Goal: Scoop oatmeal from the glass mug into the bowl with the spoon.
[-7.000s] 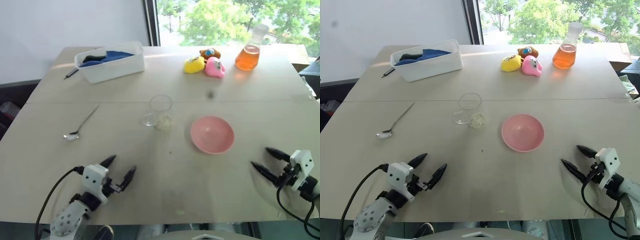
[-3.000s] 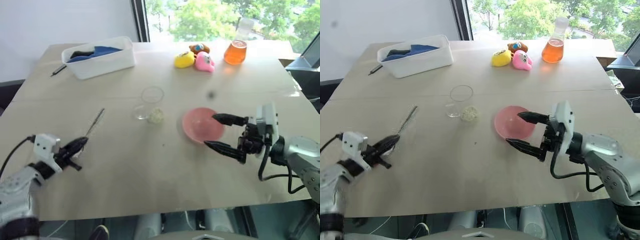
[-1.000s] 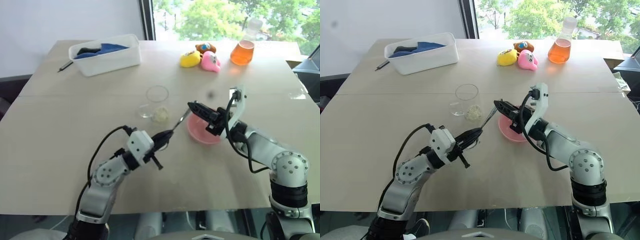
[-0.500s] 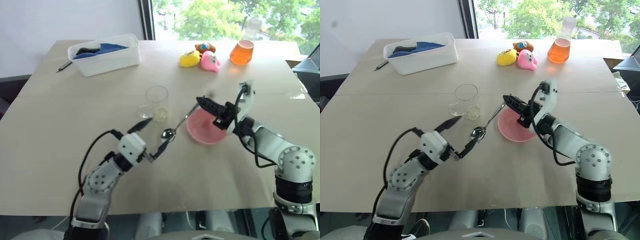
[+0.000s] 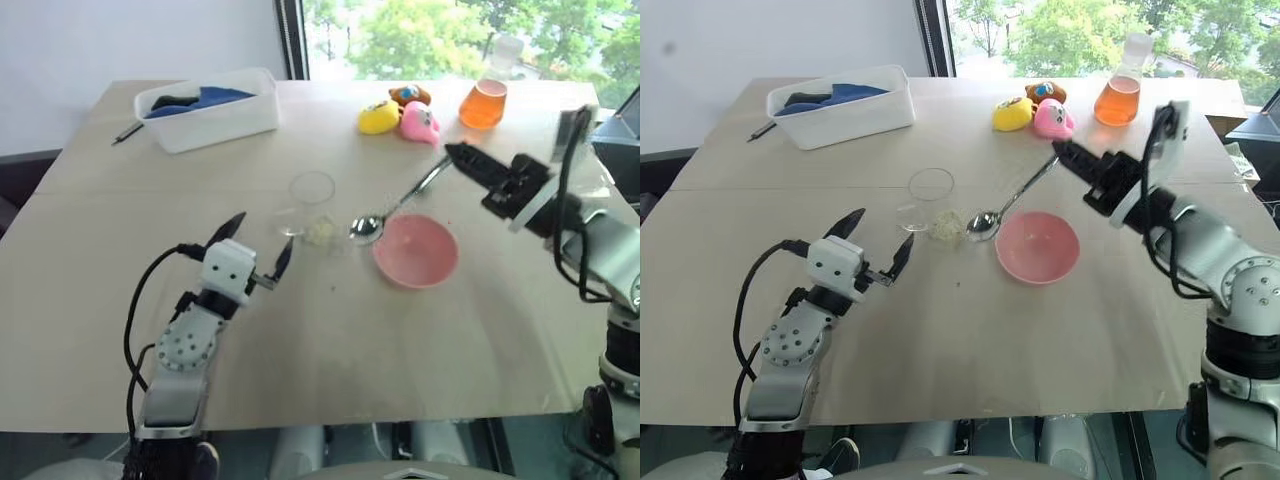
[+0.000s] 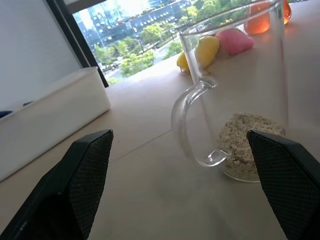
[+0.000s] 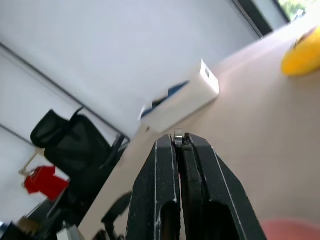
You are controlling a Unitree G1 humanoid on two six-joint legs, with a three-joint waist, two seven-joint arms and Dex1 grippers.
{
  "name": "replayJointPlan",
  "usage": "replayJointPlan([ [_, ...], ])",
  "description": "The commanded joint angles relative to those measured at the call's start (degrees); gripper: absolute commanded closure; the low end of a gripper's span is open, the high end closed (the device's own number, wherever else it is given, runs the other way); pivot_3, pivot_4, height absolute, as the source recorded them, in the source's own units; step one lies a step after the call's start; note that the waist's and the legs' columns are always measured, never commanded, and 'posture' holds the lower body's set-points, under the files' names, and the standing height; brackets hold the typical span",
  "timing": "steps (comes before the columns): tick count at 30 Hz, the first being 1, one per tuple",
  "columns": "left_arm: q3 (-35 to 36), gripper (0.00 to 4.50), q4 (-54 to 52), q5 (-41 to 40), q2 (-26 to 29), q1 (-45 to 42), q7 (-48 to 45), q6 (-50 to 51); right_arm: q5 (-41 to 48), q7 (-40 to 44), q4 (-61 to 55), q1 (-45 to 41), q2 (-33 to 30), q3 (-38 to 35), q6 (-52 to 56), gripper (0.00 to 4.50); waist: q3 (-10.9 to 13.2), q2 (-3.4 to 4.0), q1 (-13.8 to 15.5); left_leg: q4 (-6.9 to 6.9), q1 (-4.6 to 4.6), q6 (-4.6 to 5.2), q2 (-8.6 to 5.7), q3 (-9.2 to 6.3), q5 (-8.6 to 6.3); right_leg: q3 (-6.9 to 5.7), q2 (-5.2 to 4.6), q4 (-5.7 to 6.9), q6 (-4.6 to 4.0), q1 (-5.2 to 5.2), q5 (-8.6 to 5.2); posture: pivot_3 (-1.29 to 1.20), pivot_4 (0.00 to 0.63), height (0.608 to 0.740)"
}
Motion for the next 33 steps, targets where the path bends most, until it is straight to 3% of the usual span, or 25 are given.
replayJointPlan([
  [1, 0.19, 0.02, 2.12, 1.16, 0.31, -2.85, 1.59, -1.02, 0.27, 0.25, -0.81, -1.29, -0.29, -1.76, -2.08, 4.50, 0.00, 0.00, 0.11, 0.00, 0.00, 0.00, 0.00, 0.00, 0.00, -0.01, 0.00, 0.01, 0.00, 0.00, 0.00, 0.00, 0.150, 0.740],
  [14, -2.74, 0.02, 14.22, 3.15, 0.96, -11.99, 0.70, -5.92, -8.21, 1.99, -1.59, -3.78, 0.18, -0.74, -5.00, 4.50, 0.00, 0.00, 0.16, 0.02, -0.09, 0.00, -0.02, 0.00, 0.00, -0.07, -0.03, -0.05, 0.01, -0.02, 0.01, 0.00, 0.150, 0.740],
  [15, -2.97, 0.60, 14.77, 3.25, 0.86, -12.32, 0.59, -6.17, -9.49, 2.67, -0.56, -6.76, 0.55, -0.32, -5.47, 4.50, 0.00, 0.00, 0.03, 0.02, -0.10, 0.00, -0.02, 0.01, 0.00, -0.06, -0.03, -0.04, 0.01, -0.02, 0.01, 0.00, 0.150, 0.740],
  [17, -3.29, 1.34, 15.57, 3.29, 0.66, -12.81, 0.60, -6.20, -12.95, 5.32, 0.73, -11.40, 0.27, 1.37, -4.89, 4.50, 0.03, 0.04, -0.09, 0.02, -0.09, 0.00, -0.02, 0.05, 0.00, -0.02, -0.03, -0.02, 0.01, -0.05, 0.01, 0.00, 0.150, 0.740],
  [27, -4.41, 1.34, 16.25, 3.52, 0.31, -13.40, 1.41, -5.37, -33.31, 19.28, 2.89, -17.90, 3.44, 14.81, -2.91, 4.50, 0.02, 0.03, 0.13, 0.07, -0.38, -0.01, -0.02, 0.03, 0.01, -0.09, -0.04, -0.02, 0.02, -0.29, 0.01, 0.00, 0.150, 0.740],
  [33, -4.69, 1.34, 16.15, 3.80, 0.35, -13.88, 1.35, -5.10, -39.38, 23.08, 6.03, -21.05, 8.27, 14.90, -3.77, 4.50, 0.02, 0.03, 0.11, 0.12, -0.48, -0.03, -0.02, 0.02, 0.02, -0.13, -0.03, 0.02, 0.02, -0.37, 0.01, 0.00, 0.150, 0.740],
])
